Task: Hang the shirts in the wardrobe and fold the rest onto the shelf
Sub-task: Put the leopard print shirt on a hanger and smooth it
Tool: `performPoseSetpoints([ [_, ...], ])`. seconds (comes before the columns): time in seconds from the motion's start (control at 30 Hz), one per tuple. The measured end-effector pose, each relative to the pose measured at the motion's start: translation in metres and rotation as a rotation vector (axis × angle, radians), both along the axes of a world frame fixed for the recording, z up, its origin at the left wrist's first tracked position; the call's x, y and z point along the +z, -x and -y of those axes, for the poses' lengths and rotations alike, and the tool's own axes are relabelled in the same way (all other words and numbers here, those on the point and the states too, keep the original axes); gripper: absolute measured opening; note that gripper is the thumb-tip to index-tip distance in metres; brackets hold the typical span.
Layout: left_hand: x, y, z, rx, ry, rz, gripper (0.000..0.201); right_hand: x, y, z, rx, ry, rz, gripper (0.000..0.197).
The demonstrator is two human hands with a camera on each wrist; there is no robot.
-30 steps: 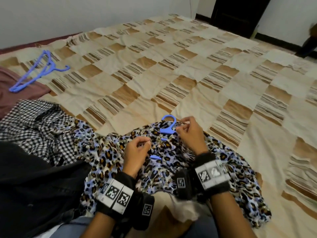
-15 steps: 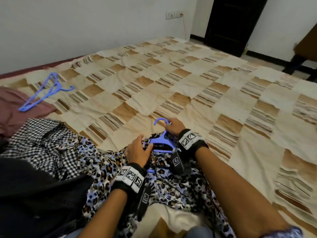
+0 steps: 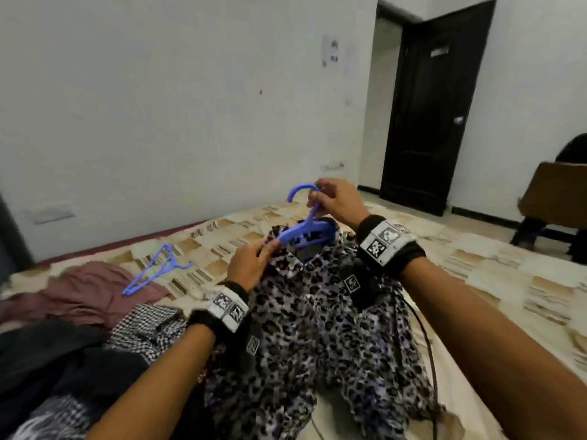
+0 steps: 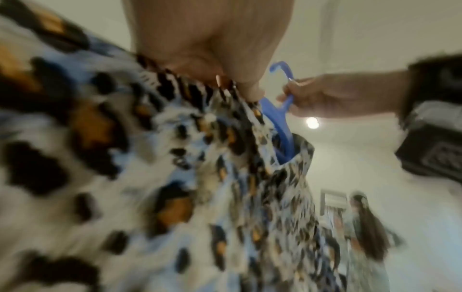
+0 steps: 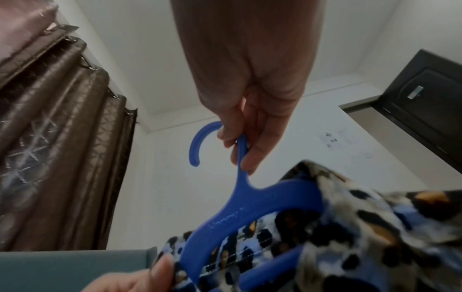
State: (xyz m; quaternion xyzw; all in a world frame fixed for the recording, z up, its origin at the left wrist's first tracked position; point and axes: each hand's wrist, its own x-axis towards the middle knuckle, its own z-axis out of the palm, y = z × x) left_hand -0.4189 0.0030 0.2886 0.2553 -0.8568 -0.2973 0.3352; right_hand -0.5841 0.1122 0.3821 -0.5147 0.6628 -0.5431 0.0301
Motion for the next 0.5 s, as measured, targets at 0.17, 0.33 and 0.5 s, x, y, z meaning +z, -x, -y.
performPoseSetpoints([
  [0.17, 0.084, -0.025, 0.008, -0.045, 0.01, 0.087, 0.051, 0.055, -0.03, -0.019, 0.184, -0.115, -0.124, 0.022],
  [0.33, 0.134, -0.038, -0.005, -0.142, 0.097, 0.053, 0.033, 0.095, -0.056, -0.03, 0.035, 0.054, -0.182, 0.013],
  [0.5, 0.156, -0.051, -0.026, -0.244, 0.179, 0.021, 0.017, 0.121, -0.07, -0.044, -0.185, 0.292, -0.163, 0.019],
])
